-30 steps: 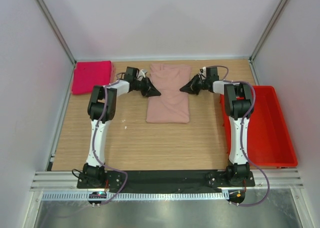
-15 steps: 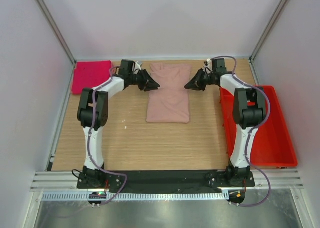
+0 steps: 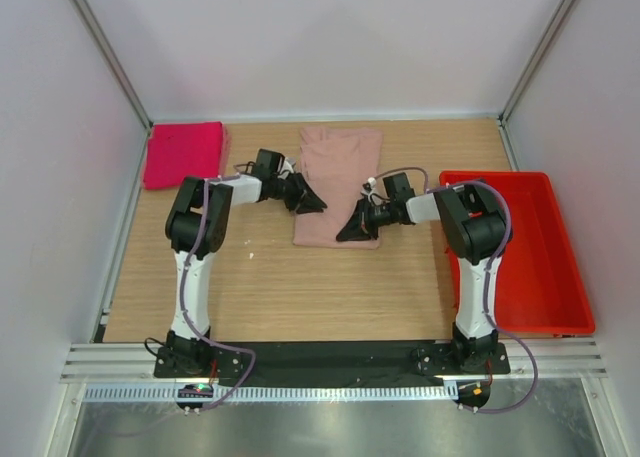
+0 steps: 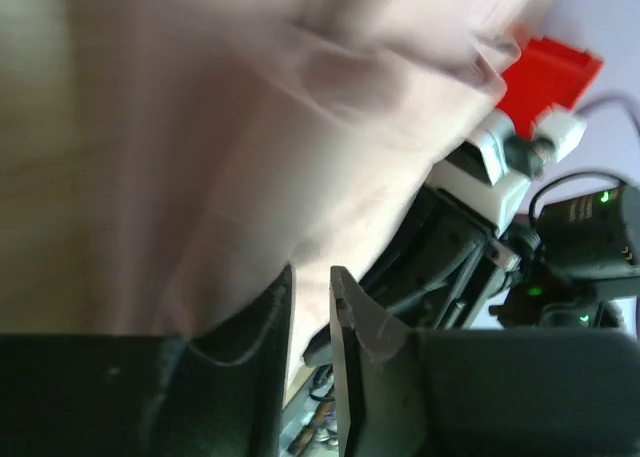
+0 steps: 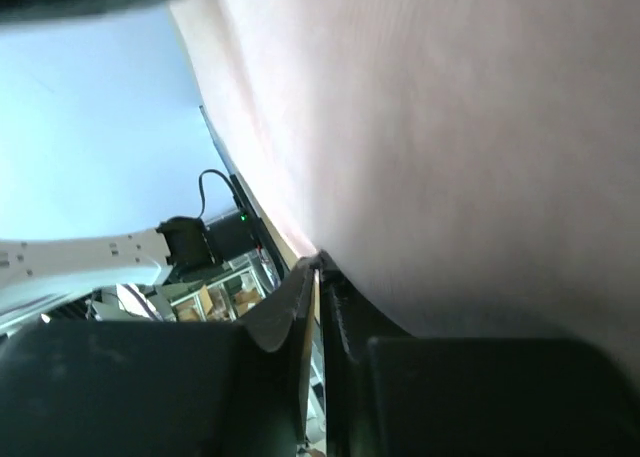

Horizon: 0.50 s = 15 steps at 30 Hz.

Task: Fold and stack the t-shirts

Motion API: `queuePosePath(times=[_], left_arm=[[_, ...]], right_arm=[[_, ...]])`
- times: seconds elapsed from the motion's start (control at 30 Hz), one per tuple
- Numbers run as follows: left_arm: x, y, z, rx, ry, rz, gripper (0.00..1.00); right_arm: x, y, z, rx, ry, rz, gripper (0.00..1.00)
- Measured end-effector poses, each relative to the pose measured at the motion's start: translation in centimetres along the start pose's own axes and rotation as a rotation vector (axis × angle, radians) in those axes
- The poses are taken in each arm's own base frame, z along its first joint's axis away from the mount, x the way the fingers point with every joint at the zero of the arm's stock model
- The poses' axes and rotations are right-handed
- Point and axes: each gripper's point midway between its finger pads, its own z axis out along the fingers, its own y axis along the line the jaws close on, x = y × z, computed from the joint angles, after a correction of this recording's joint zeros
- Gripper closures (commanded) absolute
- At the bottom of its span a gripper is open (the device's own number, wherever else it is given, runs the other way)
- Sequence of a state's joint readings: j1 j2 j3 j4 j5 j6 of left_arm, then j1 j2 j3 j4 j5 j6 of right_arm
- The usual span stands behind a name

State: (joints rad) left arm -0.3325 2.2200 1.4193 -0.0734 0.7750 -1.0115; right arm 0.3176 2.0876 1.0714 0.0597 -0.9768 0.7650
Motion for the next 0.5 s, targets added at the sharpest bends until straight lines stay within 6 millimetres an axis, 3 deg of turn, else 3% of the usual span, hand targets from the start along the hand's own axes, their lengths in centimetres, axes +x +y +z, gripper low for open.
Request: queuePosePath(times=[0.07,0.33,0.5], left_arm=[[-0.8,1.8,-0.1,-0.006,0.009,-0.046,0.77],[-1.4,2.2,-1.1,0.001,0.008,0.007,0.76],[-0.8,1.9,-2.2,-0.036,0.0,0.035,0.72]], right_arm=[[0.5,-1.0,-0.5,0.0,-0.005,-0.019,0.87],[4.0,-2.5,-2.4,0.053,-0.023,0.005,0.87],[3.7,-1.0,-3.2,0.07,-0.037,0.007,0.87]])
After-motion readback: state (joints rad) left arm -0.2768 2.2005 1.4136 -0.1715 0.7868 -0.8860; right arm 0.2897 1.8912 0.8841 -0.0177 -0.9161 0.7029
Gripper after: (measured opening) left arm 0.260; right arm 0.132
